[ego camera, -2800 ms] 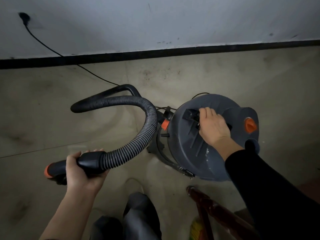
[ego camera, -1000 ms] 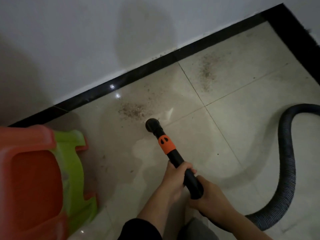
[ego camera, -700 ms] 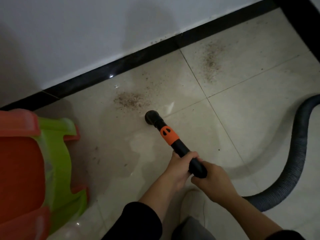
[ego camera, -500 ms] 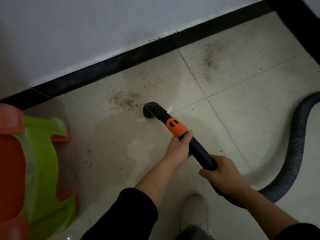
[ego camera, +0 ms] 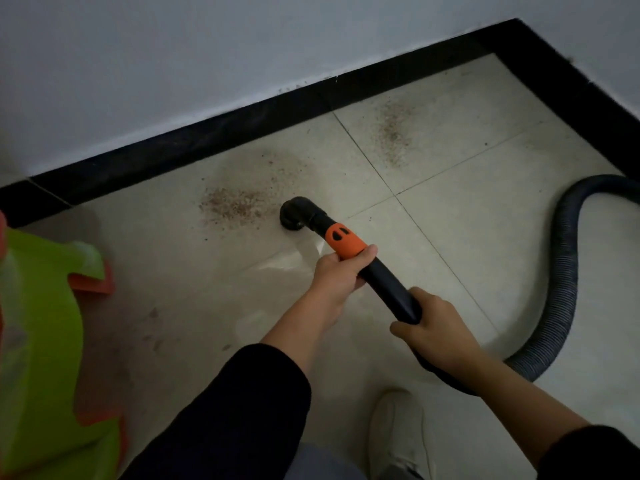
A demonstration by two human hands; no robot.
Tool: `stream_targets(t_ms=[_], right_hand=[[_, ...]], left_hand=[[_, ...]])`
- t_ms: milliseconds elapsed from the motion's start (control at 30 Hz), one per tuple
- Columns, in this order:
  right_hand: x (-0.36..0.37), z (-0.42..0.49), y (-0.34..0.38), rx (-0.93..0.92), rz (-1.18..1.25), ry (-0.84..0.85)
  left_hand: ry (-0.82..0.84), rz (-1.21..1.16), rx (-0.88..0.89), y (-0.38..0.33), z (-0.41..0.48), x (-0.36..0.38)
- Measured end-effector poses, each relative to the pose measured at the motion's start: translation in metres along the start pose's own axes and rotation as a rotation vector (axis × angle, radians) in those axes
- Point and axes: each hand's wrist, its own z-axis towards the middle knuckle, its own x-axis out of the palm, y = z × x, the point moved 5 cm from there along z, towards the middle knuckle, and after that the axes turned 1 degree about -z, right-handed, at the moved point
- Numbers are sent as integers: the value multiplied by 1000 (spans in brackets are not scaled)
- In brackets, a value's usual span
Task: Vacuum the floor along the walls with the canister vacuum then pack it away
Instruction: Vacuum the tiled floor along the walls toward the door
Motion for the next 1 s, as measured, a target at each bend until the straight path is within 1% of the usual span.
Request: stream_targets(t_ms=[433,1000], right_hand=[[12,2,25,-111,-97,16],[42,11,55,-242,-155,84]], left_hand=[[-94,-67,8,-8,-15,-34],[-191,-9,-35,-24,-35,-93]])
